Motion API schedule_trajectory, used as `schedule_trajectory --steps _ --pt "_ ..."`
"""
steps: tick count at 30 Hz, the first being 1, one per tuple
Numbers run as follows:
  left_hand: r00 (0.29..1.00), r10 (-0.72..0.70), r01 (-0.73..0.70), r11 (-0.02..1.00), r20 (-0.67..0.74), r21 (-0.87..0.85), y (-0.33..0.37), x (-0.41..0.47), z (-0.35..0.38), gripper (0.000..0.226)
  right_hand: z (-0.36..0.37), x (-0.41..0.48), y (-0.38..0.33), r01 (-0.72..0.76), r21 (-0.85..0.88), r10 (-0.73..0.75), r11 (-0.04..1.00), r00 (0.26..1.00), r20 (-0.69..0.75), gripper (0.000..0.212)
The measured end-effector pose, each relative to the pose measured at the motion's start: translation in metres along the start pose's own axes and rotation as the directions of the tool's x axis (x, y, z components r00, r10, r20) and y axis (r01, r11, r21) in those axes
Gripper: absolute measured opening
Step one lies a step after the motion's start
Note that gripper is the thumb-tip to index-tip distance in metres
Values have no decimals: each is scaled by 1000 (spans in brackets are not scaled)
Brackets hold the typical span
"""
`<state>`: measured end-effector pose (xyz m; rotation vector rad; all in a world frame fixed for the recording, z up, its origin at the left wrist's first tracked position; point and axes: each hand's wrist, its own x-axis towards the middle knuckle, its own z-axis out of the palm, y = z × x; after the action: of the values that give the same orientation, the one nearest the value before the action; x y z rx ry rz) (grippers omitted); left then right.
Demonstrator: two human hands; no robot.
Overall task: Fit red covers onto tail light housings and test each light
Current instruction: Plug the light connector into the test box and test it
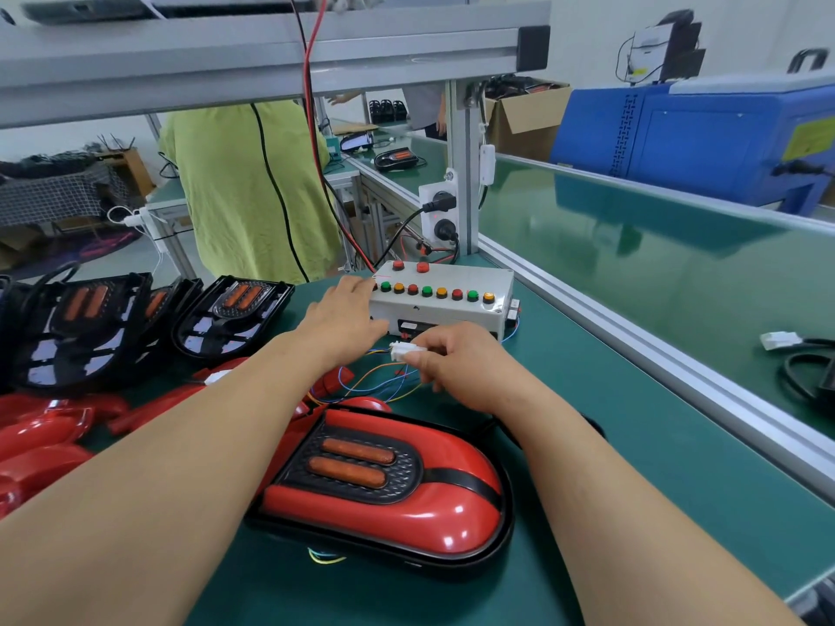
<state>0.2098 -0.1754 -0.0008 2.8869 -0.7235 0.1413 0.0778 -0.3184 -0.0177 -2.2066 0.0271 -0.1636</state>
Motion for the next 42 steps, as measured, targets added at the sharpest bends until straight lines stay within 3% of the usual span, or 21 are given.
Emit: schedule_trajectory --steps 6,10,17,23,28,30,42 --pt "1000 11 -10 999 -19 46 1 -1 -1 66 -1 -1 0 10 7 -10 1000 1000 -5 23" --pt "999 16 -13 994 -32 104 0 -1 -2 66 0 -3 -1 26 4 -26 1000 1000 -8 35" --pt "999 11 -6 992 -38 129 -1 -2 -3 67 -2 -4 -3 35 -4 -35 999 999 2 37" --pt "997 38 -34 997 -65 63 -2 -5 -3 64 0 -1 0 15 19 -15 1000 1000 11 33" --pt "990 119 -131 975 -76 -181 15 -7 -11 58 1 -1 2 17 50 -18 999 999 30 22" --pt "988 140 -150 969 -62 -196 22 -8 -13 61 1 -1 3 20 65 -22 998 999 34 21" --pt "983 181 -178 980 -31 86 39 1 -17 56 1 0 5 6 59 -9 998 998 63 15"
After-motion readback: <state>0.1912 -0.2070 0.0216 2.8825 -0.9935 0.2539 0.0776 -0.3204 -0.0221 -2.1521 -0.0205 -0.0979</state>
